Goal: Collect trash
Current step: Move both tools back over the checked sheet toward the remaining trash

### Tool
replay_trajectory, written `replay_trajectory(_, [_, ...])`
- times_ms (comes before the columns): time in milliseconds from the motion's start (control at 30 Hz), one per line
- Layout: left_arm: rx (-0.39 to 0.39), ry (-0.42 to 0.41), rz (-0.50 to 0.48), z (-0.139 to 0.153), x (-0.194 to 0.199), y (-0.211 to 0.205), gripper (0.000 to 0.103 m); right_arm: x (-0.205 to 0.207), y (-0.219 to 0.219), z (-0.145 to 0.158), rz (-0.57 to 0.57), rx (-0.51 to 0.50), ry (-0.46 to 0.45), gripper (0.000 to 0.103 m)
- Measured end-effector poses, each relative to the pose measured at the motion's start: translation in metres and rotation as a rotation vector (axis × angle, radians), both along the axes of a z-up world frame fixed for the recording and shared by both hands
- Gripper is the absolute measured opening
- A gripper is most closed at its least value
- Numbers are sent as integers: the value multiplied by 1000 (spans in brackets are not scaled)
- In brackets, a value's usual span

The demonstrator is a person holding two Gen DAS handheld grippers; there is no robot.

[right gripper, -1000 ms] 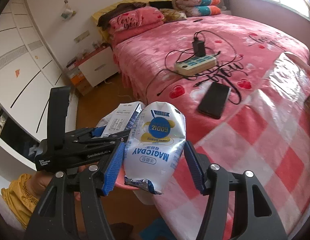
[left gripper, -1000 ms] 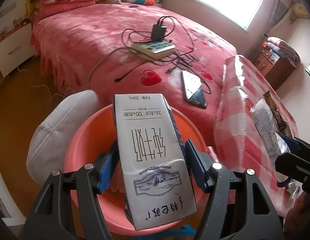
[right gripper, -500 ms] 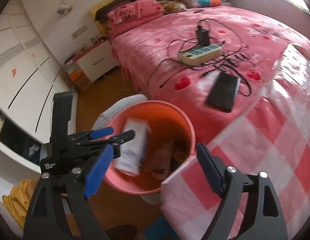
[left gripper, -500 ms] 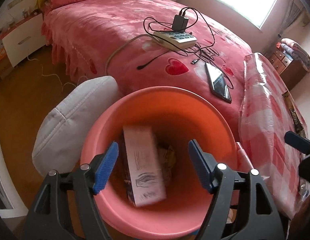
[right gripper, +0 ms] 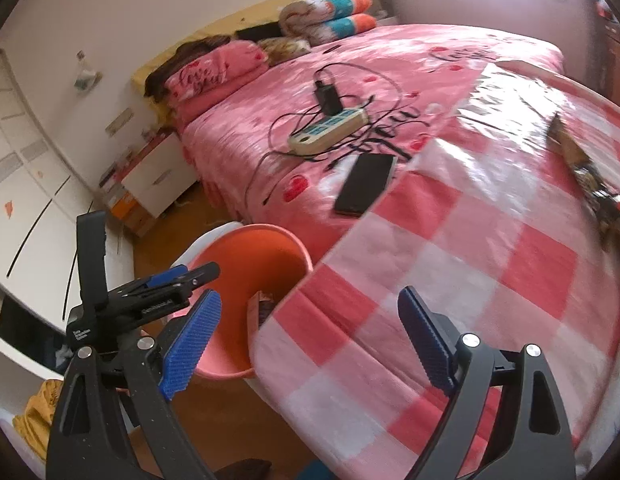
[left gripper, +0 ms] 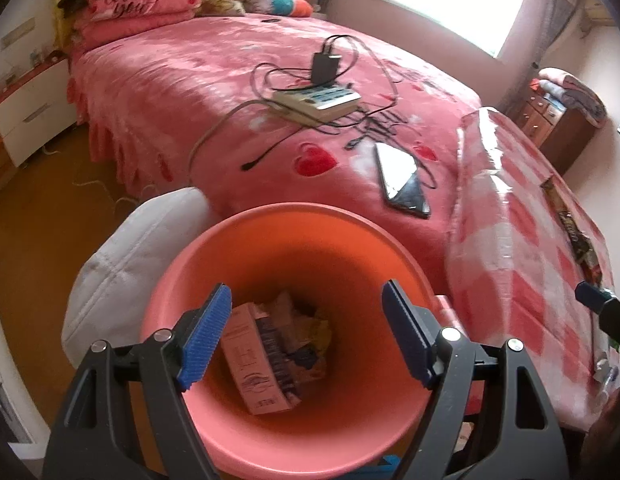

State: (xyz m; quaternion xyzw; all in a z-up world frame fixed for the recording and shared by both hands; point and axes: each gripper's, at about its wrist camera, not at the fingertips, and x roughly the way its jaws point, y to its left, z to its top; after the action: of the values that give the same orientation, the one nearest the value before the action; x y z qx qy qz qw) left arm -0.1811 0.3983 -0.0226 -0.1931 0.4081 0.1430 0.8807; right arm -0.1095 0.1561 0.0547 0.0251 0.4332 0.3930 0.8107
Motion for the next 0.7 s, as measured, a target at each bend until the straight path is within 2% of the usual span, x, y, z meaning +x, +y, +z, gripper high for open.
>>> replay_trajectory(167, [19, -35, -72, 11, 9, -21, 79, -6, -24, 4, -60, 6, -25, 92])
replay_trajectory(700, [73, -110, -265, 42, 22, -85, 80, -24, -80, 22, -194, 14, -88, 92])
